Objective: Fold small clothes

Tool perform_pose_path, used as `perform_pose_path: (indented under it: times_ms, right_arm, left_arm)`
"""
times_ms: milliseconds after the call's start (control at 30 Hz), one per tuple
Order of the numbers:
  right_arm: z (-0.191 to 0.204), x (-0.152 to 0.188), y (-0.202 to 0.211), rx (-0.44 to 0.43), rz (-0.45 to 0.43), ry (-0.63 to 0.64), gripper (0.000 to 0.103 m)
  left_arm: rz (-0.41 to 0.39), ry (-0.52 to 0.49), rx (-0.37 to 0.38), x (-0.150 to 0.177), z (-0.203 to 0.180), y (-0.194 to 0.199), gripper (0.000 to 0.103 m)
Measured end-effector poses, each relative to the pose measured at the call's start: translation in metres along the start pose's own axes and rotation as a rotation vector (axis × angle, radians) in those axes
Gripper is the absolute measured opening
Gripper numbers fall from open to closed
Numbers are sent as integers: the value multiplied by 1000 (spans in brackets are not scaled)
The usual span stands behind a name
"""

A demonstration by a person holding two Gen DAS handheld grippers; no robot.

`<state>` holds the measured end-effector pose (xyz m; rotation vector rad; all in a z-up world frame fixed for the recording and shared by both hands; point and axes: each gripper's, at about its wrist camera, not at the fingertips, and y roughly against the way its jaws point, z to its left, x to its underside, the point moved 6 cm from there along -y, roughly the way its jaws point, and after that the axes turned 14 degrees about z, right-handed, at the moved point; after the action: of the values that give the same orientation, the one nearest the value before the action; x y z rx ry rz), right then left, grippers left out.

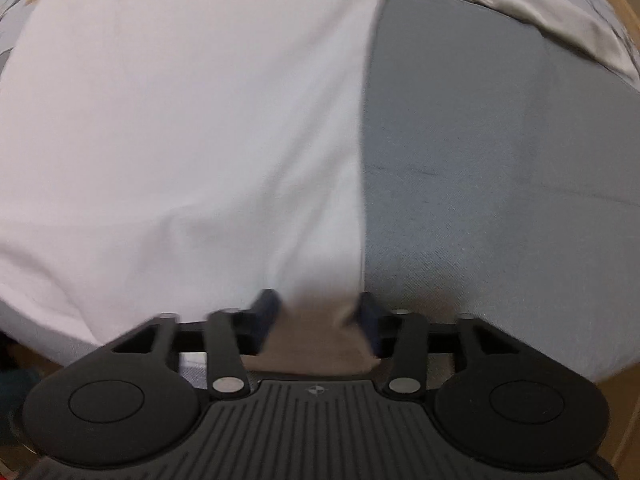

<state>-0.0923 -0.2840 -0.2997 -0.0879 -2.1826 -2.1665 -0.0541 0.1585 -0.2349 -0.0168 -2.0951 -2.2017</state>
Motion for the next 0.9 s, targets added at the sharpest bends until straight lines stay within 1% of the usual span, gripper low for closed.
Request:
perform_pose_path:
  times_ms: [33,67,100,133,200,267,300,333,367,400,433,467,500,567,600,667,733,800,833,867,900]
  right_arm:
    - [3,2,3,22,-8,37,8]
    - [3,4,5,40,-12,54,8]
    - [0,6,8,33,-14,54,8]
    - [-4,7,9,24,-10,42,8]
    - [-18,10,9,14,-5,13,8]
    - [-29,15,5,7,18,-13,8]
    - [-32,16,4,5,27,-25,8]
    - [-35,16,3,4,30,-37,10]
    - [-34,13,5,5,32,-46,15]
    - [-35,9,9,9,30,-57,26]
    - [-35,6,13,12,17,-65,35]
    - [-36,1,22,2,-14,-66,50]
    - [-37,-6,32,-21,-54,-63,54]
    - [-37,-23,48,-71,-105,-66,55]
    - [-36,-36,55,-92,-123,-66,55]
    - [-31,-62,64,-109,-168,-86,55]
    - [-30,-97,70,-123,-209,-102,56]
    - [-21,-125,73,-108,-214,-112,56]
    - [-15,-128,73,-102,-215,-108,56]
    - [-10,-143,70,-94,-215,-94,56]
    - [-5,-149,69,-87,-216,-81,56]
  left_arm:
    - [-18,-16,-21,3,-4,5,6]
    - [-32,-42,-35,7,-8,9,6]
    - [-27,-58,-43,12,-11,10,6]
    - [-16,-60,-40,16,-12,9,6]
    - [30,-59,-6,26,-15,5,6]
    - [52,-64,10,34,-15,2,11]
    - [52,-56,10,35,-13,3,21]
    - [44,-42,5,34,-10,6,37]
    - [27,-20,10,31,-4,14,45]
    - [-1,7,29,25,4,23,59]
    - [-42,43,54,17,13,36,71]
    - [-88,80,74,4,25,48,76]
    - [-136,114,87,-11,36,60,84]
    - [-242,183,83,-59,60,81,85]
    - [-271,206,69,-87,70,88,85]
    - [-329,245,53,-157,83,95,85]
    - [-355,269,46,-225,89,94,85]
    - [-370,288,65,-290,80,92,85]
    - [-385,293,91,-321,74,91,85]
    - [-399,304,122,-343,66,88,85]
    - [-402,322,153,-362,63,86,85]
